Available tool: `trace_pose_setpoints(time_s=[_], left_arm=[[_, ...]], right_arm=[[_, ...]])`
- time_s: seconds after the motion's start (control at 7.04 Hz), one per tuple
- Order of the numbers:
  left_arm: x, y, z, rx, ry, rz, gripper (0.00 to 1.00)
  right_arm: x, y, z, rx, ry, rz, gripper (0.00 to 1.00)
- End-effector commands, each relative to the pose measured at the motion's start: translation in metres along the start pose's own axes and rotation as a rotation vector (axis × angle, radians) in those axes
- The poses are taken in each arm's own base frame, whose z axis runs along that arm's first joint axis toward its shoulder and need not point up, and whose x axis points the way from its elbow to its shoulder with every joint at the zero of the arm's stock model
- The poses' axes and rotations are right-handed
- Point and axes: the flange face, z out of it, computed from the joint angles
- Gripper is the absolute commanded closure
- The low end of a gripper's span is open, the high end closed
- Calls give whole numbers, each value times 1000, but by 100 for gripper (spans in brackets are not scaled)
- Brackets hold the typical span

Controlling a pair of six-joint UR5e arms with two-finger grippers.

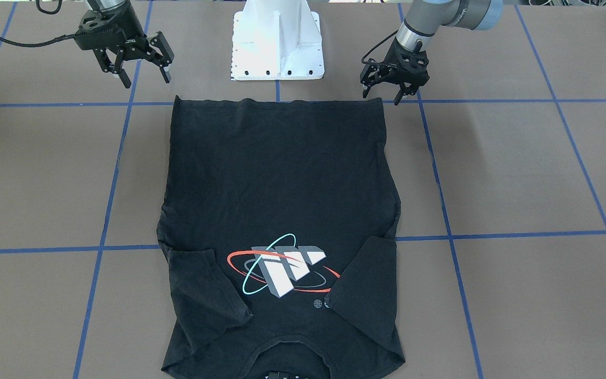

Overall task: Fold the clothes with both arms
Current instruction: 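Move both grippers to the hem corners nearest the robot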

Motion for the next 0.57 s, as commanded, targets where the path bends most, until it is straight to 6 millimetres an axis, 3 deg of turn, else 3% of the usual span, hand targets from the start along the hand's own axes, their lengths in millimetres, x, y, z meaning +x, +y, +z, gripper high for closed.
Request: trace_pose_setpoints(time_s=[0.0, 0.28, 0.43], left_arm=[[-2, 4, 7, -7, -11, -10, 23], [-3, 5, 8, -9, -13, -11, 44], [-3, 5, 8, -9, -13, -10, 47]], right_arm=[[0, 0, 0, 0, 0, 0, 0], [-1, 0, 0, 0, -2, 0, 0], [-1, 0, 0, 0, -2, 0, 0]])
